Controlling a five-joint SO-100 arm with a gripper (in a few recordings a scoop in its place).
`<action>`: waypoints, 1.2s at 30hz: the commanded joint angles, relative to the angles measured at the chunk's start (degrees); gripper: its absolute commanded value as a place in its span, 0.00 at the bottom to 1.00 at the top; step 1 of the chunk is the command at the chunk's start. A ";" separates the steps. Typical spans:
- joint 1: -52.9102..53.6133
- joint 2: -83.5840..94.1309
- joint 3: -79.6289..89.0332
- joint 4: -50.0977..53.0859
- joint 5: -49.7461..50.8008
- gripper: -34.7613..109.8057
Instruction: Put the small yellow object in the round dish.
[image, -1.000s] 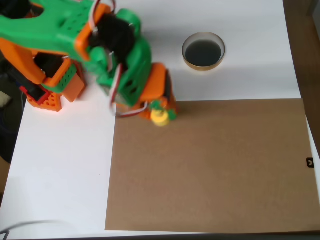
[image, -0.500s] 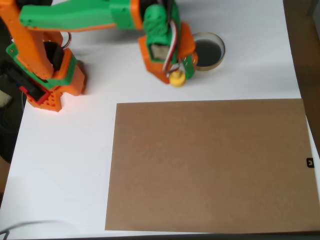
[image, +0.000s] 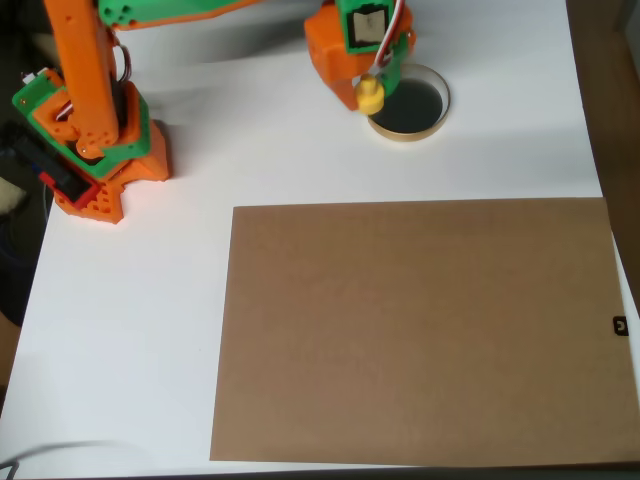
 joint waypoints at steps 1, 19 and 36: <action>-2.11 -0.09 -5.54 -0.53 -0.53 0.24; -2.72 -9.93 -17.49 -2.64 4.31 0.24; -5.54 -15.47 -18.90 -3.25 7.65 0.30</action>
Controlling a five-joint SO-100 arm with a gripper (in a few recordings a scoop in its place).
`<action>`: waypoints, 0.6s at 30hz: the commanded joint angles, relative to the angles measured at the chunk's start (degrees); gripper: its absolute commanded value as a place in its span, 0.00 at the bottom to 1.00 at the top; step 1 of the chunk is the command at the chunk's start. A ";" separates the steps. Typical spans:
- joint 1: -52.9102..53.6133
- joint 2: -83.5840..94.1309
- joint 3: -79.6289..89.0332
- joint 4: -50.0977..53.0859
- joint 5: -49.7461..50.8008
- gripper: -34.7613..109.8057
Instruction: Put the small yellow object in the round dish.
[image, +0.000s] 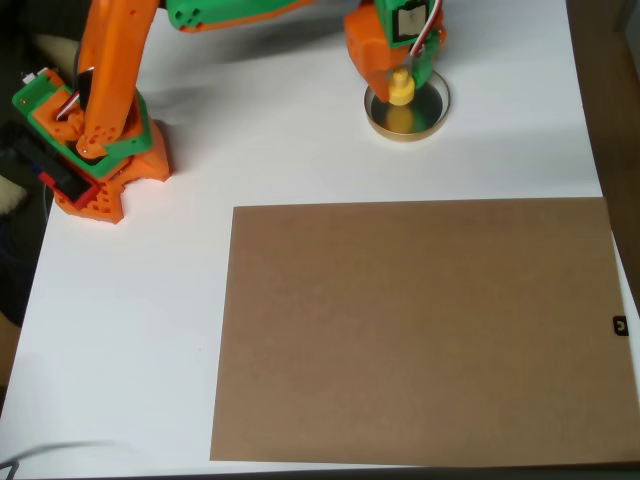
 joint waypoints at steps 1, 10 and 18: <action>-1.49 1.85 -3.96 0.79 -0.88 0.31; -1.93 1.85 -3.69 1.41 -2.29 0.39; -1.76 5.80 -3.69 4.22 -5.89 0.40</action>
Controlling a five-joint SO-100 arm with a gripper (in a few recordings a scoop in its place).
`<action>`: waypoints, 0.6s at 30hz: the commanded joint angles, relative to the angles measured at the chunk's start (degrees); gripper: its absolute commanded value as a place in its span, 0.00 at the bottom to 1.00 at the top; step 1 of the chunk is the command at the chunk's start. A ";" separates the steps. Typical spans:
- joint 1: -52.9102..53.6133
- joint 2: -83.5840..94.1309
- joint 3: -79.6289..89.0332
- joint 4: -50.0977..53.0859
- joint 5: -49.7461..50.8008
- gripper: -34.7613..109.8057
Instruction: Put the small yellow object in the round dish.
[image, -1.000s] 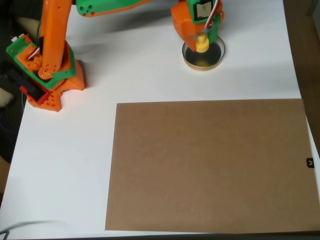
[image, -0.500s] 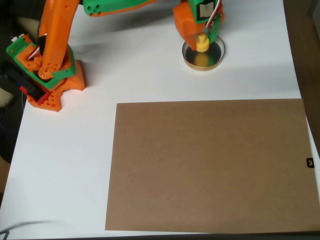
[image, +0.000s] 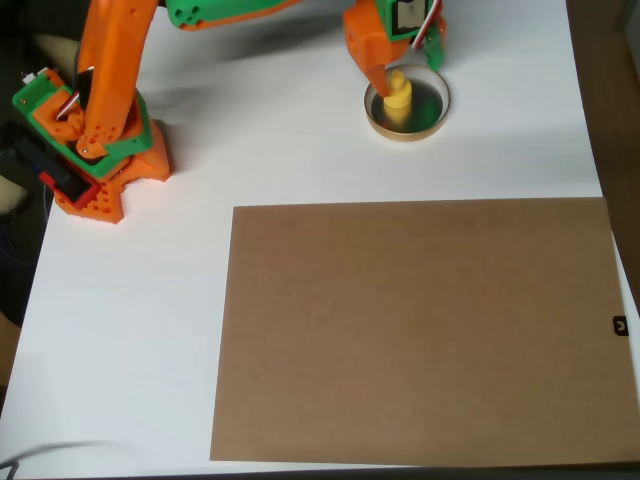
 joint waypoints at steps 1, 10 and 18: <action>-0.79 6.50 -2.99 2.64 -2.55 0.40; 0.62 19.51 10.55 3.69 -11.95 0.40; 9.05 31.82 24.79 3.96 -20.48 0.40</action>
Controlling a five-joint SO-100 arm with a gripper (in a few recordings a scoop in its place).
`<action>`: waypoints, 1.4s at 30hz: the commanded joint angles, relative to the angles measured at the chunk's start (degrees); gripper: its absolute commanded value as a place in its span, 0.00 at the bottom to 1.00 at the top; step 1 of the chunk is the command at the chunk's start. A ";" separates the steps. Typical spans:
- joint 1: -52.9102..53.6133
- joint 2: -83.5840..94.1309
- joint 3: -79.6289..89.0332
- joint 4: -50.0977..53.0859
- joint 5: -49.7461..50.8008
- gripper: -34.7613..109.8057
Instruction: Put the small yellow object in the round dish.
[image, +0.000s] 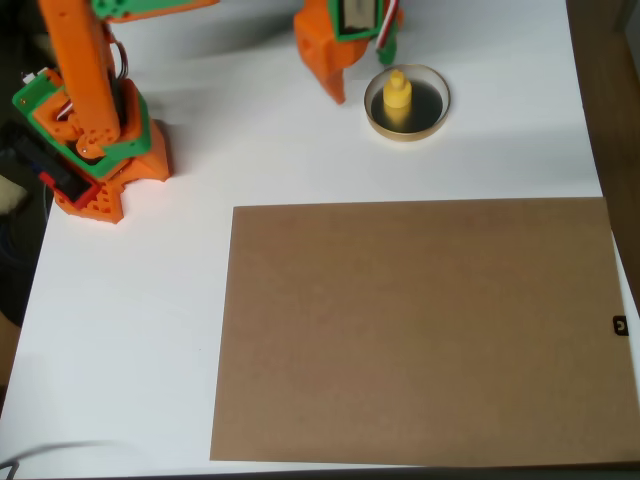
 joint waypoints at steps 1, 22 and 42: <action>6.42 10.20 5.10 -0.44 -3.96 0.40; 53.35 24.87 18.63 -14.33 -1.32 0.42; 78.31 50.36 45.26 -37.00 19.34 0.42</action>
